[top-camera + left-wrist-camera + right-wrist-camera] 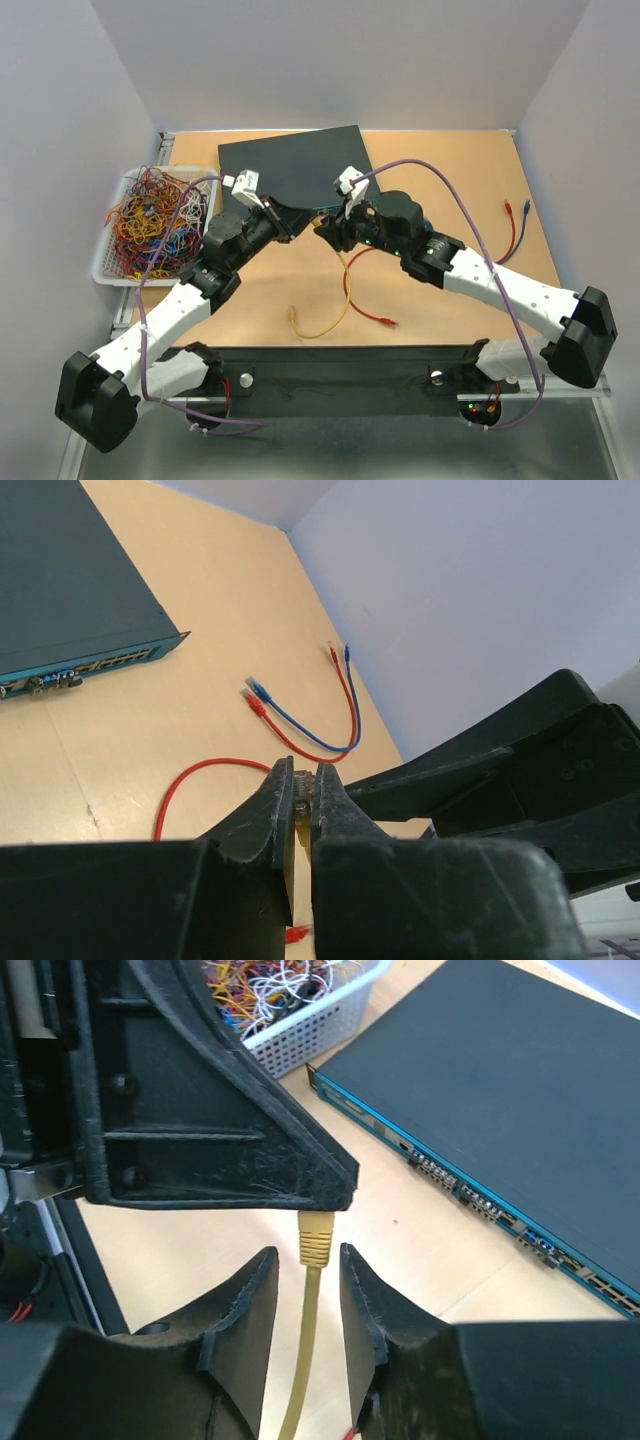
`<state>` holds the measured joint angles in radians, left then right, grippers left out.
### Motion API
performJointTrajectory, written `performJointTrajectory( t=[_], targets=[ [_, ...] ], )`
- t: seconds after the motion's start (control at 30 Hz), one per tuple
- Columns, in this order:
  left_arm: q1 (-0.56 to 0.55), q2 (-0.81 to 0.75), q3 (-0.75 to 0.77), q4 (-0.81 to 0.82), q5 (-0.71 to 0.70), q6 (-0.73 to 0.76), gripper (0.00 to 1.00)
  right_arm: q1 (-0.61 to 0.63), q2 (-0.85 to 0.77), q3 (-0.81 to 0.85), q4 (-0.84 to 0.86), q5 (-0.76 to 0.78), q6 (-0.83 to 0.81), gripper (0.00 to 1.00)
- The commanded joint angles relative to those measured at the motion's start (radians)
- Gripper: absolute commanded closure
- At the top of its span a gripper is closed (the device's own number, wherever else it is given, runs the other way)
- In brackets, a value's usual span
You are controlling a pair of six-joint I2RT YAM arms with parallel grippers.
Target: Insert the plug into the switch port
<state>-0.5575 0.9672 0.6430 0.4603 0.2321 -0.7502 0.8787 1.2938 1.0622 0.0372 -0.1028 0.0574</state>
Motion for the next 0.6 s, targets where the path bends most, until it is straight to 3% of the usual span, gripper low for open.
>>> performJointTrajectory(
  t=[0.0,0.3,0.57],
  targets=[
    [-0.010,-0.004,0.055,0.040,-0.001,-0.011,1.00,0.009,0.007,0.053,0.018,0.046,-0.024,0.64],
    [-0.019,-0.001,0.044,0.041,-0.004,-0.012,1.00,0.011,0.030,0.071,0.029,0.071,-0.011,0.73],
    [-0.024,0.007,0.043,0.043,-0.005,-0.012,1.00,0.009,0.027,0.056,0.039,0.081,-0.004,0.95]
  ],
)
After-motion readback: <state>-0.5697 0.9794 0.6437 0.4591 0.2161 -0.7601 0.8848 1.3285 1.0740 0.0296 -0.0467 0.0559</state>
